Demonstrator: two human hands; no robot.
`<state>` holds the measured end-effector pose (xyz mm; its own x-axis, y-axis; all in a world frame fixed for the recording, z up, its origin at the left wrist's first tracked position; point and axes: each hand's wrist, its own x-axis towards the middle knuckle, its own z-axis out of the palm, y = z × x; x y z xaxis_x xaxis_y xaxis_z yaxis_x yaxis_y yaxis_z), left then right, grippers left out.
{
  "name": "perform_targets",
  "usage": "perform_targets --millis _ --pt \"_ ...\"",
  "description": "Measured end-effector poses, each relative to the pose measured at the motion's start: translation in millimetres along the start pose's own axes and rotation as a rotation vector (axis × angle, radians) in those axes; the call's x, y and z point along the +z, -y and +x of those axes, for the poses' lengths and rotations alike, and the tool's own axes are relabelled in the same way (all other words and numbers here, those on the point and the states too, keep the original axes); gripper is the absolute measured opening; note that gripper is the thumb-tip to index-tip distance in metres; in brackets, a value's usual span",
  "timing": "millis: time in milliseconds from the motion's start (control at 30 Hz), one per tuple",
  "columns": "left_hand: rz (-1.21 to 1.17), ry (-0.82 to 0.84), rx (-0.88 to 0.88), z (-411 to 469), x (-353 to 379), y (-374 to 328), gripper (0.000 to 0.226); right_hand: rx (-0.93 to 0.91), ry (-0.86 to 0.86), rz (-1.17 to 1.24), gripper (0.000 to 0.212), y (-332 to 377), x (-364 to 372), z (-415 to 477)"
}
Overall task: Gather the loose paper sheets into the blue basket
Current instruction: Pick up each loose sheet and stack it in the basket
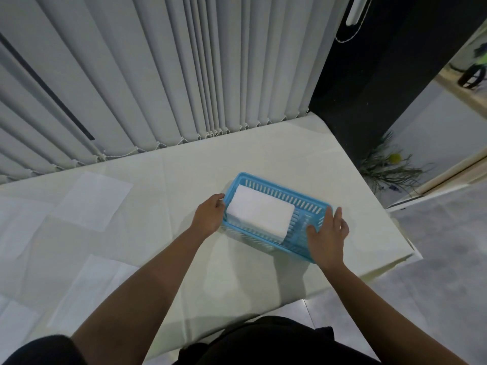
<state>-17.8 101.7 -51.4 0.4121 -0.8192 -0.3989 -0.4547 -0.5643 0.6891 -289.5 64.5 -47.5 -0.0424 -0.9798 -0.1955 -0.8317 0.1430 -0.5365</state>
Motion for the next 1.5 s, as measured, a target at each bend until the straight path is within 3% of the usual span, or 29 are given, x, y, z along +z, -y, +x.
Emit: perform_targets --millis 267,367,800,1033,1233,1400,1500 --pt "-0.022 -0.041 -0.012 -2.5 -0.9 0.7 0.042 0.181 0.112 0.359 0.071 -23.6 22.1 19.1" --pt "-0.04 -0.098 -0.042 -7.1 -11.9 12.6 0.042 0.141 0.129 0.417 0.062 -9.7 27.7 14.4" --pt "-0.006 -0.352 -0.156 -38.4 -106.5 99.0 0.043 -0.014 0.338 0.45 0.07 98.0 79.5 -39.1" --pt "0.081 -0.312 -0.174 -24.3 -150.8 129.3 0.044 -0.001 0.353 0.516 0.059 130.0 106.5 -77.5" --pt "0.067 -0.202 -0.129 -12.6 -165.9 147.8 0.043 0.041 0.268 0.562 0.04 134.6 126.3 -104.7" --pt "0.063 -0.138 -0.072 -3.8 -173.0 154.9 0.043 0.087 0.194 0.581 0.045 137.8 138.4 -122.6" --pt "0.058 -0.141 -0.05 -2.6 -177.2 159.4 0.041 0.118 0.185 0.551 0.06 135.6 147.5 -127.1"
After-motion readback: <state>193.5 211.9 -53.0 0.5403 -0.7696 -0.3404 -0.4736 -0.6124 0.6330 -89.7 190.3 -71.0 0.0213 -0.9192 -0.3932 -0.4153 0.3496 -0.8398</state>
